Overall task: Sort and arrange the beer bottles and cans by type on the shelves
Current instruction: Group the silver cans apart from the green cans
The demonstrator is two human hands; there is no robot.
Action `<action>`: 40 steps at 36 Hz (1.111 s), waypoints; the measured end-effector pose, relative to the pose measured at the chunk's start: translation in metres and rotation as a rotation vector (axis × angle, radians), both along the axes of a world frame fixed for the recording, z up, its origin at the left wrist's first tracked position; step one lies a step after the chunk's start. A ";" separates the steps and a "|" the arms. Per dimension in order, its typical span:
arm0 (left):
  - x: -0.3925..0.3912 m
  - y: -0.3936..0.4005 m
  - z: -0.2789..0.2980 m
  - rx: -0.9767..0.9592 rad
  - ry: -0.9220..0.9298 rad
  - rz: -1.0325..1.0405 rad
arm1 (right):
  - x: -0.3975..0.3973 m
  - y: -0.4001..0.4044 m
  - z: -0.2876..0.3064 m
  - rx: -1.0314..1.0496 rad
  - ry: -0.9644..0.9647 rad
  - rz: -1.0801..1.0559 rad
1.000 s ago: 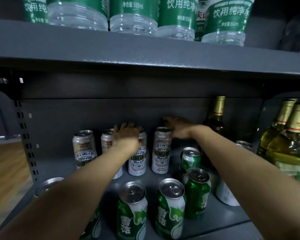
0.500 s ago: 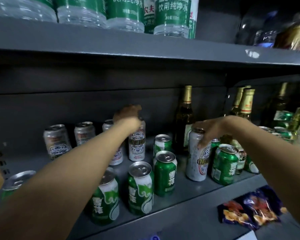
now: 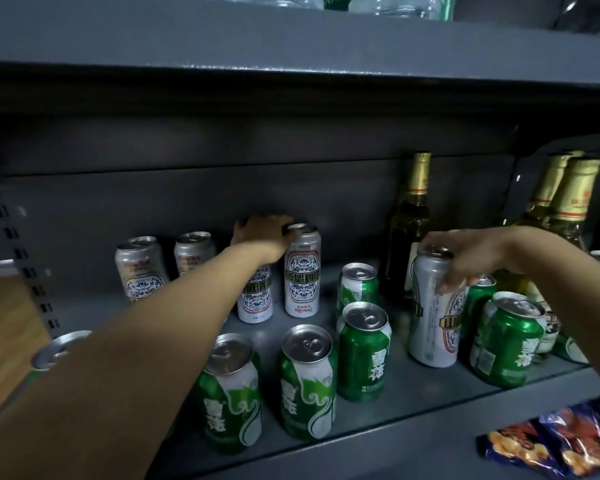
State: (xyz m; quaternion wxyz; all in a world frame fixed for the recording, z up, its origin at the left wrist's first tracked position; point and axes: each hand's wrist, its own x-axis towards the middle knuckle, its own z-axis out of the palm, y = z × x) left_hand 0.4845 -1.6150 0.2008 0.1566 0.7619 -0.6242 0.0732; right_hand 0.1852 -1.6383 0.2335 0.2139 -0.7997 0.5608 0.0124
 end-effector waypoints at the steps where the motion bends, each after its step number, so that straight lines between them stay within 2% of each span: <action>1: -0.002 0.000 0.000 0.008 0.001 -0.021 | 0.001 0.000 0.000 0.004 0.005 0.000; 7: -0.008 -0.006 -0.001 0.121 -0.051 -0.065 | 0.005 0.003 0.003 0.021 0.031 0.011; 12: -0.008 -0.014 -0.002 0.106 -0.065 -0.025 | -0.003 -0.002 0.000 0.045 -0.027 -0.004; 16: -0.014 -0.020 -0.004 0.071 -0.062 0.034 | -0.006 -0.005 -0.002 0.056 0.005 0.009; 20: -0.014 -0.020 0.004 0.091 -0.007 -0.019 | 0.006 -0.001 0.013 0.128 0.197 0.028; 23: -0.012 -0.018 0.009 0.141 -0.012 -0.050 | 0.020 0.000 0.025 0.055 0.482 0.092; 25: -0.011 -0.017 0.007 0.149 -0.057 0.009 | 0.037 0.004 0.028 -0.016 0.554 0.126; 27: -0.013 -0.017 0.005 0.133 -0.092 0.071 | 0.059 0.005 0.027 -0.160 0.457 0.142; 32: -0.021 -0.019 0.009 0.138 -0.084 0.065 | 0.122 -0.019 0.011 -0.354 -0.169 0.113; 35: -0.012 -0.021 0.014 0.181 0.145 -0.123 | 0.138 -0.028 0.004 -0.254 -0.418 0.128; 37: -0.011 -0.018 0.017 0.201 0.265 -0.237 | 0.138 -0.031 0.000 -0.043 -0.552 0.118; 39: -0.013 -0.014 0.018 0.207 0.352 -0.296 | 0.140 -0.032 -0.005 0.141 -0.571 0.102; 40: -0.014 -0.014 0.018 0.199 0.370 -0.313 | 0.141 -0.033 -0.008 0.157 -0.527 0.102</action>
